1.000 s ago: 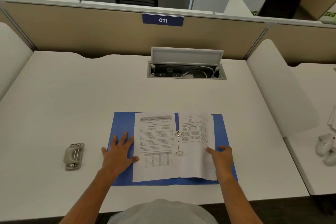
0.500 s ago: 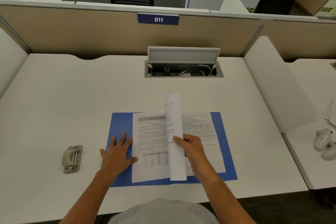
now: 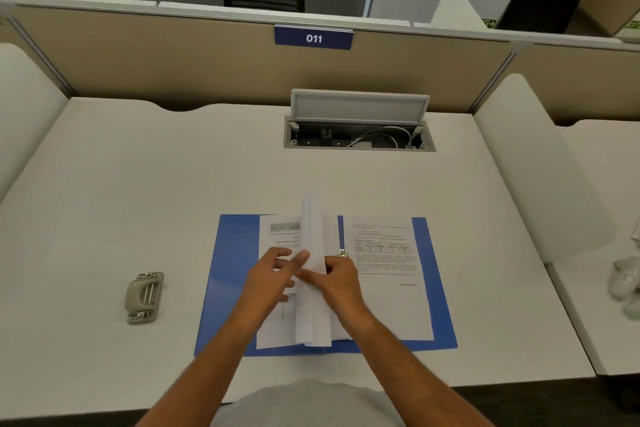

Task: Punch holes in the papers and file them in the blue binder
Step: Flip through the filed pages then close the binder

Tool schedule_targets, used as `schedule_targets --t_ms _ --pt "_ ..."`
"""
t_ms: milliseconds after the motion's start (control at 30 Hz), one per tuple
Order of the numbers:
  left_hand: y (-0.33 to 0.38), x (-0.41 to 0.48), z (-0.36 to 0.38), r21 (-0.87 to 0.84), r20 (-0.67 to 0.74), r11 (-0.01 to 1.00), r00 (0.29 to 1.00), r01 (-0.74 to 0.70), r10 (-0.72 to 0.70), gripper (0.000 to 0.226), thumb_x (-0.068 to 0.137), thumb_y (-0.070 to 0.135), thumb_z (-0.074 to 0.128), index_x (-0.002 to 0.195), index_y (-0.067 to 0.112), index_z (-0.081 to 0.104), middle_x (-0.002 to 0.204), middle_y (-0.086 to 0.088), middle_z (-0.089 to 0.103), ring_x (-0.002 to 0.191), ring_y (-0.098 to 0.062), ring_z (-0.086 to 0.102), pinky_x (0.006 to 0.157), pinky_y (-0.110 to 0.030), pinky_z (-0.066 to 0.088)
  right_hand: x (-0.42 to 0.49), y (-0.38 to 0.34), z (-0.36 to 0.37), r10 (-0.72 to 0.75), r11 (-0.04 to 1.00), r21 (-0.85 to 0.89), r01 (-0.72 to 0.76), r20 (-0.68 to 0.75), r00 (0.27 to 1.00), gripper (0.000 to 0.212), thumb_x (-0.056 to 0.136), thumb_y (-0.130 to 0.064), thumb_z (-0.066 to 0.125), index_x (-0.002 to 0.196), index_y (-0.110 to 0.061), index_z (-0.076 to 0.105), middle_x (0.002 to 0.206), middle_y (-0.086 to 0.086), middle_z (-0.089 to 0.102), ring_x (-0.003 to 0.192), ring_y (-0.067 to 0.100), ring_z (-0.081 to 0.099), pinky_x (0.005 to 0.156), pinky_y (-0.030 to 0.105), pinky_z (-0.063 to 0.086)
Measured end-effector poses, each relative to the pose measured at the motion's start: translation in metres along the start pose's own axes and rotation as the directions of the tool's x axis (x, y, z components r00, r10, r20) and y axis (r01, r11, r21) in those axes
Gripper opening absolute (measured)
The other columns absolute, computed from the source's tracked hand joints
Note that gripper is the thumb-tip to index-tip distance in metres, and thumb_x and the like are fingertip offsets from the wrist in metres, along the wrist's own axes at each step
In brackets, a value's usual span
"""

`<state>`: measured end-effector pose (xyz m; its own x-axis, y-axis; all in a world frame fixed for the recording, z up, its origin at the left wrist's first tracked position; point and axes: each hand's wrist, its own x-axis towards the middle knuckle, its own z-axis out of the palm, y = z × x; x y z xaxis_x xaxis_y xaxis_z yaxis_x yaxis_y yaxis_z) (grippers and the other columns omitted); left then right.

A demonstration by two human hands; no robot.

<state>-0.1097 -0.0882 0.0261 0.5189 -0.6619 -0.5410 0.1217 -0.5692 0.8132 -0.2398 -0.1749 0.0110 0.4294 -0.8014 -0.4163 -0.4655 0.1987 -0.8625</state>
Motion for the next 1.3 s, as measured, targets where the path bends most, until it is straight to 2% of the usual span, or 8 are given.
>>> schedule_targets --t_ms 133,233,400,567,700,867,1100,1300 --pt "-0.002 0.003 0.017 0.034 -0.093 0.999 0.996 0.004 -0.001 0.061 0.087 0.062 0.073 0.133 0.025 0.057 0.112 -0.002 0.072 0.089 -0.022 0.078 0.076 -0.042 0.068 0.003 0.004 -0.015 -0.081 0.997 -0.003 0.081 0.066 0.995 0.039 0.085 -0.040 0.088 0.060 -0.026 0.061 0.054 -0.012 0.056 0.052 0.005 0.052 0.059 0.017 0.045" --pt "-0.007 0.009 0.014 0.051 -0.124 0.999 0.992 0.001 0.006 0.041 0.093 0.049 0.073 0.122 0.022 0.063 0.097 0.004 0.072 0.081 -0.020 0.078 0.072 -0.039 0.068 0.004 0.010 -0.038 -0.082 0.996 -0.014 0.084 0.105 0.991 0.049 0.086 -0.042 0.085 0.057 -0.024 0.051 0.061 -0.002 0.051 0.060 0.014 0.050 0.063 0.029 0.046" --pt "-0.021 0.015 -0.003 0.145 -0.196 0.989 0.979 -0.023 0.052 0.014 0.100 0.034 0.069 0.109 0.025 0.062 0.093 0.009 0.071 0.084 -0.012 0.072 0.072 -0.035 0.065 0.001 0.026 -0.108 0.008 0.992 0.124 0.008 -0.129 0.992 0.046 0.093 -0.039 0.080 0.080 0.002 0.065 0.082 0.010 0.076 0.072 0.023 0.069 0.070 0.040 0.057" --pt "-0.045 0.013 -0.018 0.177 -0.211 0.984 0.976 -0.017 0.055 0.015 0.099 0.032 0.069 0.110 0.023 0.064 0.101 0.005 0.070 0.090 -0.011 0.070 0.068 -0.025 0.057 -0.003 0.069 -0.191 0.190 0.964 0.242 -0.114 -0.321 0.928 0.044 0.094 -0.031 0.079 0.087 0.010 0.064 0.081 0.025 0.067 0.076 0.028 0.059 0.070 0.039 0.049" --pt "-0.066 0.009 -0.022 0.185 -0.204 0.983 0.978 -0.002 0.040 0.022 0.096 0.035 0.073 0.112 0.021 0.066 0.113 -0.003 0.069 0.100 -0.020 0.070 0.080 -0.036 0.061 -0.002 0.081 -0.209 0.282 0.952 0.211 -0.220 -0.336 0.899 0.020 0.100 -0.017 0.072 0.095 0.001 0.078 0.102 0.031 0.077 0.079 0.033 0.069 0.070 0.041 0.057" --pt "-0.068 -0.006 -0.015 0.001 -0.192 0.999 0.980 0.045 -0.044 0.023 0.102 0.028 0.067 0.122 0.019 0.062 0.113 -0.001 0.070 0.098 -0.013 0.068 0.073 -0.026 0.053 0.009 0.093 -0.195 0.263 0.964 0.132 -0.230 -0.381 0.886 0.021 0.099 -0.028 0.074 0.100 -0.007 0.076 0.100 0.017 0.077 0.094 0.038 0.071 0.081 0.043 0.056" --pt "-0.062 -0.017 -0.007 -0.070 -0.215 0.997 0.976 0.033 -0.048 0.031 0.103 0.031 0.065 0.132 0.025 0.055 0.119 0.006 0.066 0.107 -0.021 0.066 0.083 -0.031 0.056 0.018 0.102 -0.159 0.204 0.941 -0.131 -0.313 -0.520 0.830 0.053 0.092 -0.033 0.081 0.135 -0.009 0.061 0.129 0.017 0.067 0.111 0.036 0.065 0.099 0.050 0.055" --pt "-0.061 -0.017 -0.002 -0.087 -0.203 0.995 0.977 0.052 -0.068 0.035 0.103 0.028 0.064 0.135 0.023 0.051 0.122 0.003 0.060 0.106 -0.021 0.061 0.078 -0.031 0.054 0.021 0.094 -0.137 0.213 0.913 -0.194 -0.359 -0.523 0.825 0.064 0.085 -0.044 0.085 0.137 -0.019 0.058 0.137 0.015 0.060 0.122 0.041 0.063 0.101 0.059 0.056"
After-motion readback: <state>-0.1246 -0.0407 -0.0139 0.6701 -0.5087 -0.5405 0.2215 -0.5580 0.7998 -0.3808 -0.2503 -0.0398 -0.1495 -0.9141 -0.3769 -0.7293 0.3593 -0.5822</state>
